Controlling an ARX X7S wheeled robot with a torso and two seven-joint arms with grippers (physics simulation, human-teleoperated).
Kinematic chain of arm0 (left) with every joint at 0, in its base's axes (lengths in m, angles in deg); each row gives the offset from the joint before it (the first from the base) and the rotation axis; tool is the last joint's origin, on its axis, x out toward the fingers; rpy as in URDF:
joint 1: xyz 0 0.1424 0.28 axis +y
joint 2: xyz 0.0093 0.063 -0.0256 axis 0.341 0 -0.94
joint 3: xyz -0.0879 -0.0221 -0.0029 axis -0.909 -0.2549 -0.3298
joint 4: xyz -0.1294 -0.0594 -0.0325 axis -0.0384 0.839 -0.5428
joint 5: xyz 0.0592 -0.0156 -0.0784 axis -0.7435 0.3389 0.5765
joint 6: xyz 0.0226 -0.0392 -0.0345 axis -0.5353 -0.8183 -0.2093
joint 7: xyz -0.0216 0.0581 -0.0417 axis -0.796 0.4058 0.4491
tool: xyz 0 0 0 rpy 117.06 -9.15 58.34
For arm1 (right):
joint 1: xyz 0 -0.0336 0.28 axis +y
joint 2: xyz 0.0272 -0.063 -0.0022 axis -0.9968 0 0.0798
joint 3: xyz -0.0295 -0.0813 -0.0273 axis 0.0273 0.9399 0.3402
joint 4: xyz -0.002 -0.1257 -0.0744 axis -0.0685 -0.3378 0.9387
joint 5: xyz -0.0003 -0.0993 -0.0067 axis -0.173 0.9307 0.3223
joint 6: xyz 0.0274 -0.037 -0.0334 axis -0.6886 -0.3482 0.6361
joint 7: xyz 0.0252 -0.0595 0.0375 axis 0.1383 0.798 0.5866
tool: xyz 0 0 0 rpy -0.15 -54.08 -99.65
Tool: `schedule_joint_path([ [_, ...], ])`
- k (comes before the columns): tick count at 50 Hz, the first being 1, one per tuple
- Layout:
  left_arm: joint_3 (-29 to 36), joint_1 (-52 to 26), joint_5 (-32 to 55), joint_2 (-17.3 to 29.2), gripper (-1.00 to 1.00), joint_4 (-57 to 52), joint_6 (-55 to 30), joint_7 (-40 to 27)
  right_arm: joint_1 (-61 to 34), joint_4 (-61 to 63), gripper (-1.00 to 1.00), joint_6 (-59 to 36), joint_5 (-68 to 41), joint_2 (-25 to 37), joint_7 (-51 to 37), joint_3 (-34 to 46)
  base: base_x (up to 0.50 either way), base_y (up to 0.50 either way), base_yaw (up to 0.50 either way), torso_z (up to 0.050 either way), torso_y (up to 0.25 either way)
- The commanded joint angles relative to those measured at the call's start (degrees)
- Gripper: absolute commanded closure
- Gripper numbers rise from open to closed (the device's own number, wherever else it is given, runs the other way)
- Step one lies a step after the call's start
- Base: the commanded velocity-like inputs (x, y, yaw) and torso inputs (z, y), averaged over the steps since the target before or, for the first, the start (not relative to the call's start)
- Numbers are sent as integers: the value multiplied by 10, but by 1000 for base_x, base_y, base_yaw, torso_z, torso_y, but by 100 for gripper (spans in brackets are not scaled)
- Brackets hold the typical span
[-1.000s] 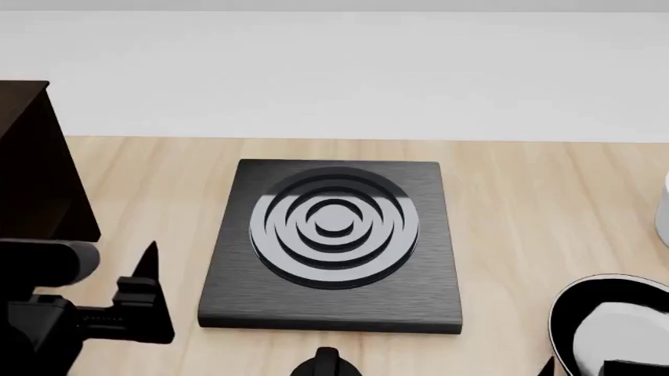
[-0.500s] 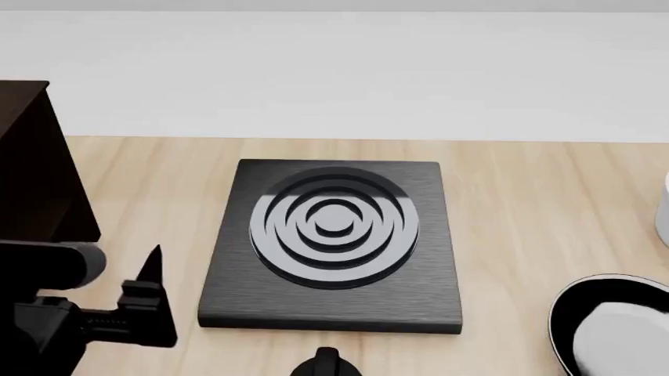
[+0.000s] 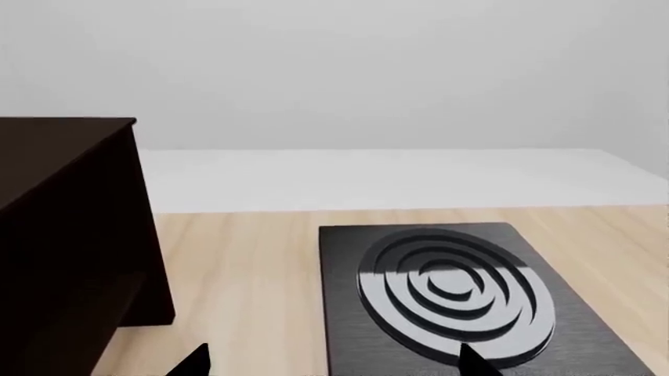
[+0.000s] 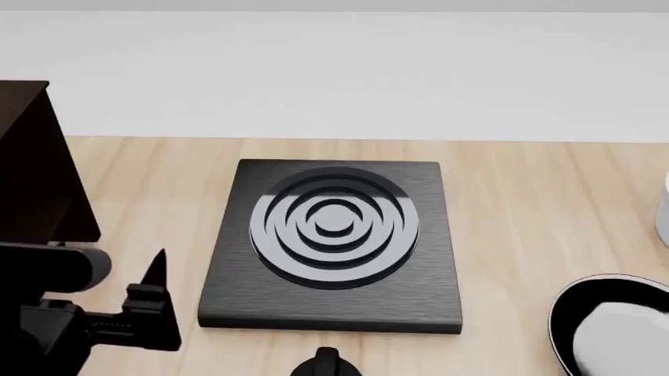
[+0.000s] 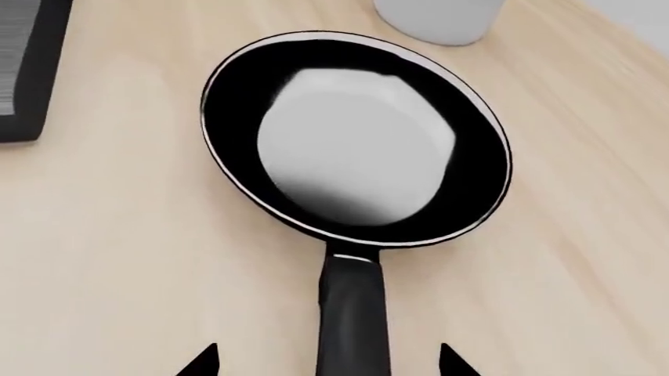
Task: Put the frying pan on the cabinet shelf.
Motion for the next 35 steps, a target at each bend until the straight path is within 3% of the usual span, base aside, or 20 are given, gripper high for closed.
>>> schedule_joint_path([
  [1, 0, 7, -1, 1, -100, 6, 16, 4, -36, -73, -100, 16, -2, 16, 7, -2, 0, 0, 0, 0, 0],
  [35, 3, 8, 13, 6, -100, 3, 14, -10, 1, -89, -100, 26, -22, 6, 10, -18, 0, 0, -1, 0, 0],
])
